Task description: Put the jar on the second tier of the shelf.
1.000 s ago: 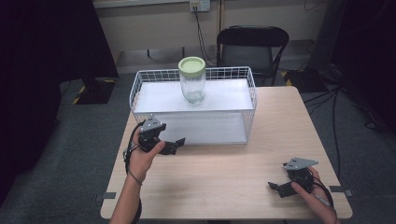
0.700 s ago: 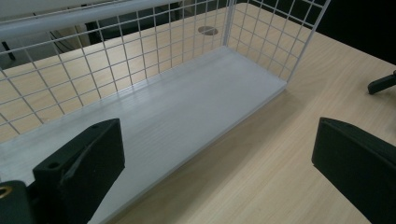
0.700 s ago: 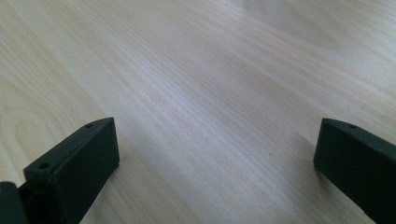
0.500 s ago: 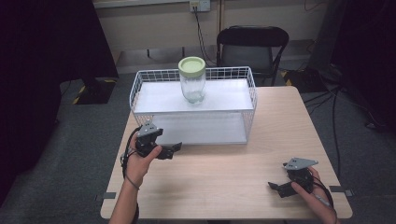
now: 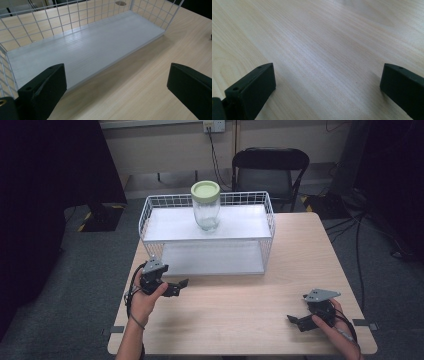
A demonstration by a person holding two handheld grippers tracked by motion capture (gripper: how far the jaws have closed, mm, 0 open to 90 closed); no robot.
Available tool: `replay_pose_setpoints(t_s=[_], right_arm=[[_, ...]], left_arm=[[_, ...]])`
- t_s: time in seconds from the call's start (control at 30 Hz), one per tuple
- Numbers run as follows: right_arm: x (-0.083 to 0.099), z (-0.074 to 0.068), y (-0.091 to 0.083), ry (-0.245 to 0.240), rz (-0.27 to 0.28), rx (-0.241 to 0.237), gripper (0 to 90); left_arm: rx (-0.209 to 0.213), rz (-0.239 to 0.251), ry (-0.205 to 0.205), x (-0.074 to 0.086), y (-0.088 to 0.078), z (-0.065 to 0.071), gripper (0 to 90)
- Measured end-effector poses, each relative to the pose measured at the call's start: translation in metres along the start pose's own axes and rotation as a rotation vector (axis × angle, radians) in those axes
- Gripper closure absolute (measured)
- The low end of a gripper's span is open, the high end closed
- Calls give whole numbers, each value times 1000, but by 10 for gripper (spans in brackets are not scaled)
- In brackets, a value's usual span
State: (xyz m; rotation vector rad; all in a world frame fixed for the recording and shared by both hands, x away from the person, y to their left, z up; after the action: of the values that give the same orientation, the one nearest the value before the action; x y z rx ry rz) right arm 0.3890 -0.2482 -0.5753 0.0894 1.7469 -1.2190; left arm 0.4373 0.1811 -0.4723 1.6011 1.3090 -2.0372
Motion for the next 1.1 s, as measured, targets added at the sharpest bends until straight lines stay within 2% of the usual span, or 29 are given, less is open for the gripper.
replay_pose_setpoints(t_s=[0.17,0.47,0.5,0.87,1.1], right_arm=[[0,0,0,0,0,0,0],[0,0,0,0,0,0,0],[0,0,0,0,0,0,0],[0,0,0,0,0,0,0],[0,0,0,0,0,0,0]], left_arm=[[1,-3,-10,10,-1,-1,18],[-10,-8,1,29,-3,-2,18],[-9,-6,-5,35,-3,-3,18],[-21,-30,-29,58,-5,-7,18],[-28,-48,-57,77,-6,-9,20]])
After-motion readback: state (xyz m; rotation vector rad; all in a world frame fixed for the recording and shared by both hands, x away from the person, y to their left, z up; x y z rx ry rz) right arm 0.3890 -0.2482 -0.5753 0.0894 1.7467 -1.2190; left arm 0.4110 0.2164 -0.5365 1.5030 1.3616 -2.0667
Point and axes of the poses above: each handheld gripper's, and its own axes: y roughly forward along the jaws, x roughly out of its underside, z roughly to its right, the point moved 8 cm from there along y, roughly forward along the jaws, and after that the axes turned 5 degrees about y, right-handed, at the moved point
